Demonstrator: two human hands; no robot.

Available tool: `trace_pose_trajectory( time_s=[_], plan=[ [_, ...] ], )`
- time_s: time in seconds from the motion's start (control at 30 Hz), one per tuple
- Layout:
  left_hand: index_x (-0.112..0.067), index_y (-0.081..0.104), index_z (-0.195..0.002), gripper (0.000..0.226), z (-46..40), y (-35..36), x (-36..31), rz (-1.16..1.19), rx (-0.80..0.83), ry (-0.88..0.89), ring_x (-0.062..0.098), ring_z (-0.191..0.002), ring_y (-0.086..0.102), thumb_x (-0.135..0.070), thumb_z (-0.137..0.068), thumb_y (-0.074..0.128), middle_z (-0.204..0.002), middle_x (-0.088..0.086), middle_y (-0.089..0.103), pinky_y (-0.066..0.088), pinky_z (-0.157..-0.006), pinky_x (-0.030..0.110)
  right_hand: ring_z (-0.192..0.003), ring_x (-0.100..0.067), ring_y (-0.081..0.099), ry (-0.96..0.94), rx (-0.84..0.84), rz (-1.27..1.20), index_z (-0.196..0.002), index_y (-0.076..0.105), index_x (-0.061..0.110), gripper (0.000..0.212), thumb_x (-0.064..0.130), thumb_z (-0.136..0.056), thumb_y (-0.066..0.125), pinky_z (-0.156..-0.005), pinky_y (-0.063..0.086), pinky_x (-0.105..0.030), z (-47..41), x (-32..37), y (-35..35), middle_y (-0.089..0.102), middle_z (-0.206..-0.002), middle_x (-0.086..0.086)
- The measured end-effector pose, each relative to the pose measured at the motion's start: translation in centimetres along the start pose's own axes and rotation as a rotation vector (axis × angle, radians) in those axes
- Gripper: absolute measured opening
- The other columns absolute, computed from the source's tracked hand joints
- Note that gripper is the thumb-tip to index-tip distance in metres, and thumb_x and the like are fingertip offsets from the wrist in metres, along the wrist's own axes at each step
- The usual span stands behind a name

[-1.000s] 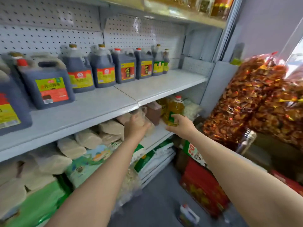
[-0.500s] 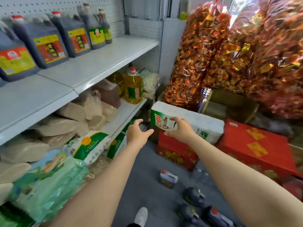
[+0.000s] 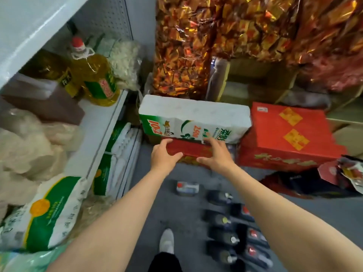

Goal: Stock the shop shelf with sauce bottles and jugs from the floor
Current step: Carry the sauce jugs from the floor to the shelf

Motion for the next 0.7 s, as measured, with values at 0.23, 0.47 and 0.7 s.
trace_pose_trajectory(
  time_s=[0.23, 0.47, 0.7],
  plan=[
    [-0.031, 0.045, -0.14, 0.06, -4.8, 6.6, 5.1, -0.056, 0.151, -0.044, 0.028, -0.126, 0.048, -0.037, -0.088, 0.073, -0.14, 0.005, 0.045, 0.044, -0.093, 0.037, -0.132, -0.027, 0.045, 0.161, 0.067, -0.057, -0.145, 0.041, 0.027, 0.076, 0.039, -0.081, 0.081, -0.106, 0.039, -0.031, -3.9, -7.6, 5.8, 0.036, -0.146, -0.009],
    [-0.025, 0.049, -0.14, 0.062, -8.7, 14.7, 15.7, -0.104, 0.212, -0.124, 0.03, -0.122, 0.053, -0.039, -0.085, 0.075, -0.138, 0.008, 0.052, 0.046, -0.099, 0.039, -0.126, -0.033, 0.049, 0.261, 0.146, -0.096, -0.145, 0.042, 0.021, 0.074, 0.034, -0.083, 0.08, -0.101, 0.041, -0.035, -7.4, -18.0, 14.6, 0.039, -0.146, -0.015],
    [-0.011, 0.06, -0.129, 0.055, -13.2, 26.5, 28.4, -0.095, 0.238, -0.082, 0.027, -0.117, 0.059, -0.022, -0.08, 0.082, -0.127, 0.01, 0.064, 0.035, -0.082, 0.015, -0.125, -0.035, 0.052, 0.332, 0.145, -0.118, -0.143, 0.045, 0.015, 0.076, 0.026, -0.078, 0.084, -0.101, 0.041, -0.035, -11.5, -30.6, 27.5, 0.047, -0.137, -0.018]
  ],
)
Point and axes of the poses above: each hand's wrist, its own z-axis away from the middle knuckle, its own y-axis out of the palm, x = y × z, the point moved 5 cm from there along -z, towards the middle knuckle
